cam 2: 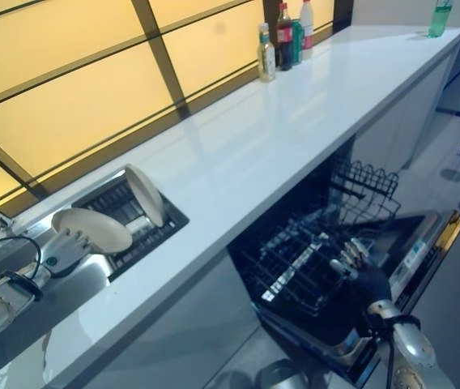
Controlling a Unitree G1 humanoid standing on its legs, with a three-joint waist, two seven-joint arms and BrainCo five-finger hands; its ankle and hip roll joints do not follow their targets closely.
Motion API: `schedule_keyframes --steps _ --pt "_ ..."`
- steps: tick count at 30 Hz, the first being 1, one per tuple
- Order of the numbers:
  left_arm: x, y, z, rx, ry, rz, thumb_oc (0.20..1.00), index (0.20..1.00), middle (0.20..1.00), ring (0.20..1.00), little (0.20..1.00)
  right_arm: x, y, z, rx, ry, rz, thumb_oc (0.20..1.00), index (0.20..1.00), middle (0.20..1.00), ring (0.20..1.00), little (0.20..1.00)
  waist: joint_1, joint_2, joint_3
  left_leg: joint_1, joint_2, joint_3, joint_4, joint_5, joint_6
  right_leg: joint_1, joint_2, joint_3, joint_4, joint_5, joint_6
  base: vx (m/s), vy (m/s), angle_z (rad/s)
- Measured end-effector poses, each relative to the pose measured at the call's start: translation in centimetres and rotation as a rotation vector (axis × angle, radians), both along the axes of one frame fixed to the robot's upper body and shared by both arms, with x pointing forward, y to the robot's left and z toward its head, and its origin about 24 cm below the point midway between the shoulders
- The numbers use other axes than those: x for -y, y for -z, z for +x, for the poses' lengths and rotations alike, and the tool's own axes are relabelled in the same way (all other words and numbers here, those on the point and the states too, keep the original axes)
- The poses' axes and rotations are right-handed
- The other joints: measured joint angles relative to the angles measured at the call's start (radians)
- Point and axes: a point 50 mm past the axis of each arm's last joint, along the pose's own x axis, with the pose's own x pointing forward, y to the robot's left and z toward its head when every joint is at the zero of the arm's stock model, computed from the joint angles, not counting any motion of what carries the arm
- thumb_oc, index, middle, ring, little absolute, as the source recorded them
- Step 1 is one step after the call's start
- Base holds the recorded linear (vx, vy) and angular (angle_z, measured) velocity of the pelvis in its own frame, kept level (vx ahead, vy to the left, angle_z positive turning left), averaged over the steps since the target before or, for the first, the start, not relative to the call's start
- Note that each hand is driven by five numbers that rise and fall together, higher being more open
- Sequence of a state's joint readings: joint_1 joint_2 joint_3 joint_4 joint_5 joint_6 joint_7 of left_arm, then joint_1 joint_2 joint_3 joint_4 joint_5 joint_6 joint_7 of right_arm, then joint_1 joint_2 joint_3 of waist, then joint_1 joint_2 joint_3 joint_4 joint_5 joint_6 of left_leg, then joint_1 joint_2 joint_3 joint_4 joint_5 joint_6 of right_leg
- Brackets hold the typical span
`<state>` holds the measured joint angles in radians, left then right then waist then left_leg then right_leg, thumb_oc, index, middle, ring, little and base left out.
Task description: Pick up plates and place into dishwasher.
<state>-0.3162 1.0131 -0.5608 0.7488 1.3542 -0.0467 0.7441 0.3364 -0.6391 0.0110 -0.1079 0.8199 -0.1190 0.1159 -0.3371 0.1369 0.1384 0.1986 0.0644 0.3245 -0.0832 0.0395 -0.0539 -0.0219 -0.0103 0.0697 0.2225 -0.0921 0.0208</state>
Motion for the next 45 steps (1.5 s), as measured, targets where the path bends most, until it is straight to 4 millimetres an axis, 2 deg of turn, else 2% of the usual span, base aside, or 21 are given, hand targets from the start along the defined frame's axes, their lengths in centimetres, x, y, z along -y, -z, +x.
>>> schedule_keyframes --steps 3,7,11,16,19,22,25,27,29,33,35,41,45 --pt "0.2 -2.1 0.4 0.048 0.066 -0.006 0.2 0.2 0.2 0.2 0.2 -0.1 0.0 0.0 0.0 0.001 0.002 1.0 1.0 1.0 1.0 1.0 0.022 -0.015 -0.008 -0.001 0.0 -0.004 0.0 0.0 0.0 0.003 -0.001 -0.007 -0.002 0.0 0.0 -0.06 0.028 0.05" --pt "-0.2 -5.5 0.9 0.131 0.099 -0.019 0.2 0.2 0.2 0.2 0.2 -0.2 0.1 0.0 -0.003 0.006 0.009 1.0 1.0 1.0 1.0 1.0 0.027 -0.033 -0.02 -0.001 -0.002 -0.025 -0.002 0.002 0.002 0.02 -0.008 -0.026 -0.017 0.001 0.001 -0.06 0.02 0.14" --pt "-0.5 -8.5 1.2 0.216 0.123 -0.052 0.2 0.2 0.2 0.2 0.2 -0.7 0.4 -0.1 -0.014 0.002 0.023 1.0 1.0 1.0 1.0 1.0 0.048 -0.043 -0.036 -0.002 -0.002 -0.026 -0.003 0.002 0.002 0.02 -0.008 -0.028 -0.022 0.001 0.001 -0.08 0.022 0.02" --pt "0.2 -10.4 1.4 0.31 0.172 -0.171 0.2 0.2 0.2 0.2 0.2 -0.9 0.4 0.0 0.004 0.014 0.028 1.0 1.0 1.0 1.0 1.0 0.073 -0.042 -0.055 -0.005 -0.001 -0.031 -0.003 0.002 0.002 0.029 -0.009 -0.038 -0.039 0.005 0.003 -0.1 0.028 0.04" --pt "0.6 -11.1 1.4 0.358 0.182 -0.293 0.2 0.2 0.2 0.2 0.2 -0.9 0.2 0.1 0.03 0.042 0.028 1.0 1.0 1.0 1.0 1.0 0.083 -0.047 -0.075 -0.02 0.0 -0.046 -0.003 0.002 0.002 0.028 -0.01 -0.05 -0.052 0.009 0.002 -0.12 0.039 0.13" --pt "0.4 -12.5 0.9 0.452 0.161 -0.505 0.2 0.2 0.2 0.2 0.2 -1.1 -0.2 0.5 0.067 0.079 0.008 1.0 1.0 1.0 1.0 1.0 0.086 -0.06 -0.082 -0.026 0.001 -0.053 -0.003 0.002 0.002 0.026 -0.01 -0.056 -0.055 0.009 0.001 -0.12 0.045 0.09" --pt "0.7 -13.6 0.5 0.549 0.162 -0.697 0.2 0.2 0.2 0.2 0.2 -0.5 -0.6 0.5 0.098 0.153 -0.045 1.0 1.0 1.0 1.0 1.0 0.109 -0.073 -0.094 -0.037 0.002 -0.06 -0.003 0.003 0.003 0.027 -0.011 -0.067 -0.063 0.013 0.0 -0.12 0.042 0.07" --pt "1.1 -13.6 0.3 0.577 0.165 -0.825 0.2 0.2 0.2 0.2 0.2 -0.1 -0.9 0.5 0.119 0.217 -0.093 1.0 1.0 1.0 1.0 1.0 0.117 -0.086 -0.102 -0.045 0.002 -0.08 -0.004 0.003 0.004 0.041 -0.014 -0.083 -0.072 0.015 0.0 -0.14 0.033 0.23" --pt "2.3 -13.0 -0.1 0.63 0.178 -1.021 0.2 0.2 0.2 0.2 0.2 1.4 -1.9 0.4 0.165 0.35 -0.135 1.0 1.0 1.0 1.0 1.0 0.134 -0.091 -0.116 -0.053 0.001 -0.087 -0.005 0.003 0.004 0.04 -0.016 -0.089 -0.083 0.015 0.0 -0.11 0.021 0.16" --pt "4.9 -11.1 -1.3 0.571 0.199 -1.323 0.2 0.2 0.2 0.2 0.2 3.9 -4.5 0.3 0.312 0.62 -0.134 1.0 1.0 1.0 1.0 1.0 0.161 -0.11 -0.127 -0.061 -0.001 -0.11 -0.003 0.006 0.006 0.036 -0.018 -0.108 -0.095 0.019 -0.003 -0.12 0.023 0.16" --pt "6.5 -10.3 -1.5 0.488 0.213 -1.515 0.2 0.2 0.2 0.2 0.2 4.4 -5.9 0.5 0.387 0.67 -0.145 1.0 1.0 1.0 1.0 1.0 0.183 -0.113 -0.128 -0.072 -0.003 -0.116 -0.003 0.007 0.008 0.036 -0.02 -0.109 -0.111 0.025 0.004 -0.12 0.028 0.04" --pt "10.1 -9.1 -1.2 0.191 0.271 -1.992 0.2 0.2 0.2 0.2 0.2 2.4 -10.2 3.4 0.617 0.555 -0.177 1.0 1.0 1.0 1.0 1.0 0.193 -0.11 -0.125 -0.095 -0.011 -0.137 -0.004 0.012 0.016 0.039 -0.027 -0.126 -0.151 0.048 0.01 -0.11 0.023 0.09" --pt "13.3 -7.5 -0.9 -0.156 0.383 -2.387 0.2 0.2 0.2 0.2 0.2 0.3 -11.0 4.2 0.682 0.332 -0.136 1.0 1.0 1.0 1.0 1.0 0.218 -0.105 -0.117 -0.105 -0.016 -0.147 -0.003 0.016 0.02 0.053 -0.031 -0.135 -0.181 0.066 0.011 -0.09 0.02 0.07"
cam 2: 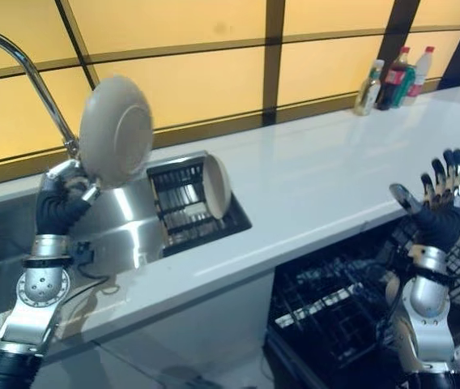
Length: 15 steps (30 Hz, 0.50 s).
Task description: Pick up plates and place into dishwasher.
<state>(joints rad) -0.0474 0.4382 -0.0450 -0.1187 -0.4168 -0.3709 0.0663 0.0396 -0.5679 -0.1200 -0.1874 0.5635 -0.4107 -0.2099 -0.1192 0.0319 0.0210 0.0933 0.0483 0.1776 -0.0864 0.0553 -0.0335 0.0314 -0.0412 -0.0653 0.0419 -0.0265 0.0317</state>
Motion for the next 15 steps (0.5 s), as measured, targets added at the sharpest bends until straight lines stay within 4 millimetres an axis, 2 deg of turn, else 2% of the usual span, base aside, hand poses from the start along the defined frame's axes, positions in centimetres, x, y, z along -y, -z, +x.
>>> schedule_keyframes --steps 4,8,11,15 --pt "3.7 0.4 -0.1 -0.025 0.357 -0.278 0.2 0.2 0.2 0.2 0.2 -3.8 0.4 1.6 -0.049 -0.316 -0.047 1.0 1.0 1.0 1.0 1.0 0.017 -0.003 0.014 -0.001 0.0 -0.001 0.0 0.0 0.0 0.008 0.0 -0.002 -0.017 0.006 0.002 -0.06 0.012 0.02" --pt "6.2 -0.1 -0.1 0.007 0.636 -0.441 0.2 0.2 0.2 0.2 0.2 -6.4 1.1 2.7 -0.095 -0.592 0.091 1.0 1.0 1.0 1.0 1.0 0.025 -0.002 0.025 -0.001 -0.002 -0.017 0.0 0.0 0.0 0.029 -0.001 -0.018 -0.041 0.015 0.0 -0.02 0.006 0.11" --pt "7.1 -0.3 -0.2 0.033 0.754 -0.506 0.2 0.2 0.2 0.2 0.2 -8.1 2.0 3.1 -0.128 -0.715 0.245 1.0 1.0 1.0 1.0 1.0 0.029 0.0 0.027 -0.001 -0.001 -0.021 0.0 0.0 -0.001 0.035 -0.001 -0.029 -0.047 0.017 -0.003 0.0 0.006 0.1" --pt "7.8 -0.4 -0.6 0.043 0.839 -0.523 0.2 0.2 0.2 0.2 0.2 -9.0 2.2 3.4 -0.137 -0.765 0.357 1.0 1.0 1.0 1.0 1.0 0.042 -0.002 0.03 -0.001 -0.003 -0.023 -0.001 -0.001 -0.001 0.036 -0.003 -0.032 -0.049 0.017 -0.003 0.0 0.002 0.01"
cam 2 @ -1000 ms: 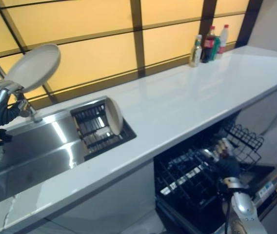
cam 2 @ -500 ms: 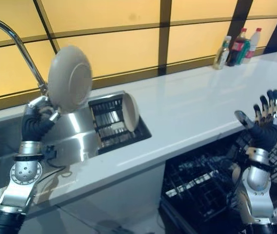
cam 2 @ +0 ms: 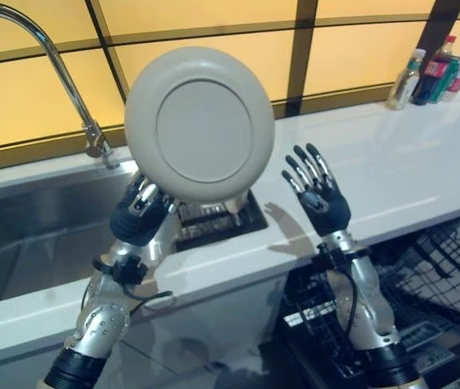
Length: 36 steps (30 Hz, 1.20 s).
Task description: Pick up plates and place into dishwasher.
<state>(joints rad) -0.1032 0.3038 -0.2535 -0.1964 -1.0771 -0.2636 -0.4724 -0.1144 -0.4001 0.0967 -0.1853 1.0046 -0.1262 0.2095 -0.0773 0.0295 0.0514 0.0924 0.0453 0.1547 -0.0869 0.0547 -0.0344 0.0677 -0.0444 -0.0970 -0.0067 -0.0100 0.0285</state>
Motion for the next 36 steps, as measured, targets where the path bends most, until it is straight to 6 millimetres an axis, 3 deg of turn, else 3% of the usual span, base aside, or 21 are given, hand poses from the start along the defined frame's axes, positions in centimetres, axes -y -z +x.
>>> schedule_keyframes --steps 8,15,20,33,34,35,36 --pt "0.3 0.4 -0.3 -0.007 0.061 0.004 0.2 0.2 0.2 0.2 0.2 -0.8 0.4 0.0 -0.055 -0.094 0.063 1.0 1.0 1.0 1.0 1.0 0.015 -0.001 0.0 0.0 0.0 -0.001 0.0 0.0 0.0 0.0 0.0 0.0 0.0 0.0 0.001 0.0 0.0 0.0" --pt "0.1 1.8 -0.3 -0.057 0.042 0.025 0.2 0.2 0.2 0.2 0.2 -3.3 -0.6 -0.8 -0.052 -0.314 0.118 1.0 1.0 1.0 1.0 1.0 0.014 -0.002 0.0 0.001 0.001 0.001 0.0 0.0 0.0 0.001 0.002 0.005 -0.008 0.005 0.001 0.0 -0.003 -0.01" --pt "-0.2 3.2 0.0 -0.103 0.01 0.082 0.2 0.2 0.2 0.2 0.2 -3.9 -0.6 -0.8 -0.075 -0.385 0.122 1.0 1.0 1.0 1.0 1.0 0.012 -0.012 -0.006 0.001 0.001 0.004 0.0 0.0 0.0 -0.001 0.003 0.008 -0.008 0.004 0.004 0.0 -0.002 -0.01" --pt "0.2 4.2 -0.2 -0.111 0.015 0.137 0.2 0.2 0.2 0.2 0.2 -4.1 0.4 -1.1 -0.188 -0.472 0.033 1.0 1.0 1.0 1.0 1.0 0.007 -0.027 -0.015 0.006 0.002 0.025 0.0 -0.001 0.0 -0.007 0.005 0.033 -0.008 0.009 0.006 0.01 -0.006 -0.04" --pt "0.2 4.2 -0.2 -0.113 0.015 0.139 0.2 0.2 0.2 0.2 0.2 -4.1 0.4 -1.1 -0.19 -0.474 0.03 0.881 0.881 0.881 0.881 0.881 0.007 -0.027 -0.015 0.007 0.002 0.026 0.0 -0.001 0.0 -0.006 0.005 0.034 -0.008 0.009 0.006 0.0 0.0 0.0" --pt "0.2 4.3 -0.3 -0.114 0.016 0.141 0.2 0.2 0.2 0.2 0.2 -4.1 0.4 -1.1 -0.191 -0.474 0.027 0.645 0.645 0.645 0.645 0.645 0.007 -0.027 -0.015 0.007 0.001 0.027 0.0 -0.001 0.0 -0.006 0.005 0.034 -0.008 0.01 0.006 0.0 0.0 0.0" --pt "0.2 4.3 -0.3 -0.114 0.017 0.144 0.2 0.2 0.2 0.2 0.2 -4.1 0.4 -1.1 -0.192 -0.474 0.024 0.228 0.228 0.228 0.228 0.228 0.007 -0.027 -0.015 0.009 0.002 0.027 0.0 -0.001 0.0 -0.005 0.005 0.035 -0.008 0.01 0.006 0.0 0.0 0.0"
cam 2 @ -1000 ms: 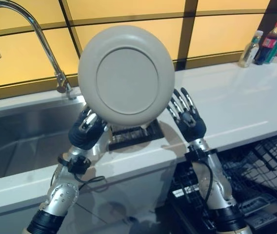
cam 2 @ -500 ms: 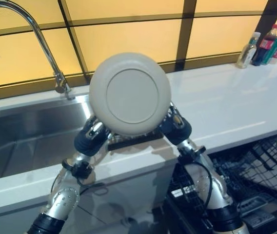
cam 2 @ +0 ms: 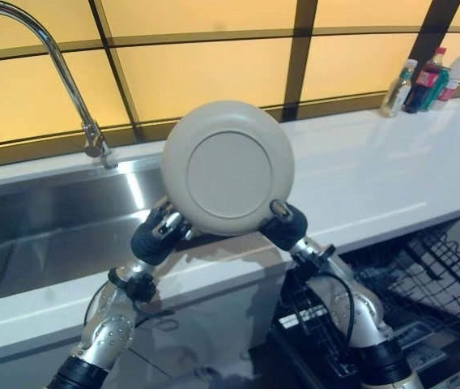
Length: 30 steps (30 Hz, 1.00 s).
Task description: Pick up plates and place into dishwasher.
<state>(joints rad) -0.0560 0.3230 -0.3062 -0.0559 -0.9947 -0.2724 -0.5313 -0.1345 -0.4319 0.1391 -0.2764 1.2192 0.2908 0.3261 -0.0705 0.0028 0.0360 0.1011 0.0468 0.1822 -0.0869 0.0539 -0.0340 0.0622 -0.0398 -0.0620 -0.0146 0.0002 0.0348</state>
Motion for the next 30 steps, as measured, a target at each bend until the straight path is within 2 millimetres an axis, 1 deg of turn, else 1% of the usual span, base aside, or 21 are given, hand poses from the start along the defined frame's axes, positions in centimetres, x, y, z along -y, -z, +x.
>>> schedule_keyframes --steps 1,5,9,17,18,19,22,24,25,28,30 --pt "0.0 0.0 0.0 -0.002 0.0 0.002 0.2 0.2 0.2 0.2 0.2 0.0 0.0 0.0 0.0 0.0 -0.002 0.2 0.2 0.2 0.2 0.2 0.0 0.0 0.0 0.002 0.0 0.001 0.0 0.0 0.0 0.001 0.0 0.0 0.0 0.0 0.0 0.0 0.0 0.0" --pt "0.0 0.6 0.0 -0.023 -0.001 0.01 0.2 0.2 0.2 0.2 0.2 0.1 0.1 0.0 0.001 0.006 -0.02 0.2 0.2 0.2 0.2 0.2 0.001 0.0 0.0 0.006 0.0 0.001 0.0 0.0 0.0 0.001 0.0 0.001 0.0 0.0 0.0 0.0 0.0 0.0" --pt "0.1 1.6 -0.3 -0.068 0.003 0.023 0.2 0.2 0.2 0.2 0.2 -0.1 0.0 0.0 0.012 0.007 -0.034 0.2 0.2 0.2 0.2 0.2 0.0 0.0 -0.001 0.006 0.0 0.002 0.0 0.0 0.0 0.001 0.0 0.001 0.0 0.0 0.0 0.0 0.0 0.0" --pt "0.1 1.6 -0.3 -0.056 -0.007 0.056 0.2 0.2 0.2 0.2 0.2 0.1 0.0 0.0 0.019 0.032 -0.042 0.2 0.2 0.2 0.2 0.2 -0.006 0.0 -0.001 0.007 0.0 0.005 0.0 0.0 0.0 0.001 0.0 0.003 0.0 0.001 0.0 0.0 0.0 0.0" --pt "0.2 1.7 -0.3 -0.064 -0.009 0.056 0.802 0.802 0.802 0.802 0.802 0.1 0.0 0.0 0.015 0.037 -0.042 0.2 0.2 0.2 0.2 0.2 -0.009 0.0 -0.001 0.008 0.0 0.005 0.0 0.0 0.0 0.002 0.0 0.003 0.0 0.001 0.0 -0.03 -0.002 0.0" --pt "0.2 1.7 -0.3 -0.073 -0.011 0.055 1.0 1.0 1.0 1.0 1.0 0.1 0.1 0.0 0.009 0.043 -0.041 0.2 0.2 0.2 0.2 0.2 -0.013 -0.001 -0.002 0.008 0.0 0.005 0.0 0.0 0.0 0.002 0.0 0.003 0.0 0.001 0.001 -0.04 -0.005 0.01" --pt "0.3 2.2 -0.3 -0.106 -0.016 0.076 1.0 1.0 1.0 1.0 1.0 0.3 0.5 -0.1 -0.007 0.076 -0.026 0.2 0.2 0.2 0.2 0.2 -0.025 -0.002 -0.003 0.008 0.0 0.007 0.0 0.0 0.0 0.002 0.0 0.005 0.0 0.001 0.001 -0.05 -0.01 -0.02" --pt "0.5 2.5 -0.5 -0.115 -0.014 0.081 1.0 1.0 1.0 1.0 1.0 0.9 0.7 -0.2 -0.009 0.136 0.004 0.2 0.2 0.2 0.2 0.2 -0.03 -0.002 -0.003 0.008 0.001 0.009 0.0 0.0 0.0 0.0 0.0 0.008 0.0 0.002 0.001 -0.06 -0.012 -0.04" --pt "0.6 2.4 -0.5 -0.117 -0.019 0.076 1.0 1.0 1.0 1.0 1.0 1.4 0.9 -0.3 0.001 0.195 0.012 0.2 0.2 0.2 0.2 0.2 -0.037 -0.002 -0.003 0.008 0.001 0.011 0.0 0.0 0.0 -0.001 0.001 0.01 0.0 0.002 0.001 -0.06 -0.01 -0.03" --pt "0.6 2.1 -0.4 -0.124 -0.049 0.069 1.0 1.0 1.0 1.0 1.0 3.2 1.0 -0.5 0.05 0.377 -0.048 0.2 0.2 0.2 0.2 0.2 -0.05 -0.001 -0.004 0.008 0.0 0.015 0.0 -0.001 0.001 -0.003 0.0 0.015 0.0 0.003 0.002 -0.06 -0.002 -0.05" --pt "0.6 1.9 -0.3 -0.132 -0.065 0.061 1.0 1.0 1.0 1.0 1.0 4.4 0.9 -0.5 0.081 0.49 -0.078 0.2 0.2 0.2 0.2 0.2 -0.057 0.002 -0.006 0.008 0.001 0.032 -0.001 -0.002 0.002 -0.011 0.001 0.03 0.001 0.007 0.004 -0.05 0.006 -0.21"
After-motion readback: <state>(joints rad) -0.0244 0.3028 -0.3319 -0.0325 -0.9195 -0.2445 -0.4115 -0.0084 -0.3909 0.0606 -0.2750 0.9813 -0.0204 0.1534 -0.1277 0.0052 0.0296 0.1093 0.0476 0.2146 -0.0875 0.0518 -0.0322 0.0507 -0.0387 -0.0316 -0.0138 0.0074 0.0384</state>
